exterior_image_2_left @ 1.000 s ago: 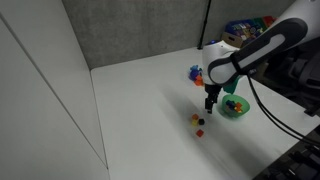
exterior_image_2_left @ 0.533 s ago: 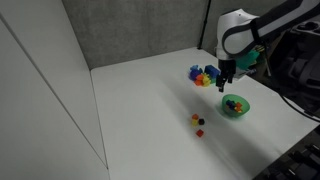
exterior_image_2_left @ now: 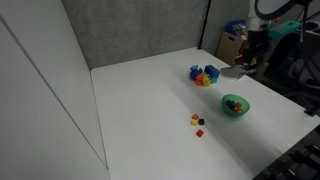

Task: Remove one purple block from the green bowl and put it on the table.

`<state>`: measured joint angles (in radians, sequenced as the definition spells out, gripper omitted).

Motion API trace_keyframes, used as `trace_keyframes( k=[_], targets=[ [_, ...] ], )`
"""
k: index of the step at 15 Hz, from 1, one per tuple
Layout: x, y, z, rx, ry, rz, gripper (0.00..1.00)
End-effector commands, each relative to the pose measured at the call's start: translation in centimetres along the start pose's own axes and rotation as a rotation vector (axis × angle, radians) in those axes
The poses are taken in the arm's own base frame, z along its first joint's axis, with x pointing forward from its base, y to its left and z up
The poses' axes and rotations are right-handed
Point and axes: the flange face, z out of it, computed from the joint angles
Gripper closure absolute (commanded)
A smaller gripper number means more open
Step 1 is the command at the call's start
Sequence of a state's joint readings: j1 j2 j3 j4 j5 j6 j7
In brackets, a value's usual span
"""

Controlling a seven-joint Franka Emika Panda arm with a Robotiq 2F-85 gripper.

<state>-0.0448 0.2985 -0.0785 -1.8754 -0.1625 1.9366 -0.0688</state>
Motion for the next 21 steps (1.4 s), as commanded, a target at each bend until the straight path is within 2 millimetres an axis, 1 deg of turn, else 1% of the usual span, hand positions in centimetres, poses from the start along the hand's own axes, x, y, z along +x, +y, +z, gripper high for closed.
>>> trace_keyframes(
  k=[1,3,6,9,12,18,19,21],
  targets=[
    [-4.5,2.2,-4.3,0.022,0.009,0.04,0.0],
    [-6.5,2.8,-6.3,0.029,0.035,0.061,0.0],
    [-9.4,2.8,-8.7,0.078,0.094,0.056,0.0],
    [-11.9,2.3,-10.3,0.151,0.16,0.046,0.0],
    [-13.7,1.9,-11.4,0.166,0.203,0.018,0.0],
    [-16.1,2.1,-12.7,0.155,0.249,0.008,0.0],
    [-14.8,1.8,-12.3,0.147,0.215,0.021,0.0],
    [-15.0,1.8,-12.4,0.148,0.217,0.021,0.0]
  ],
)
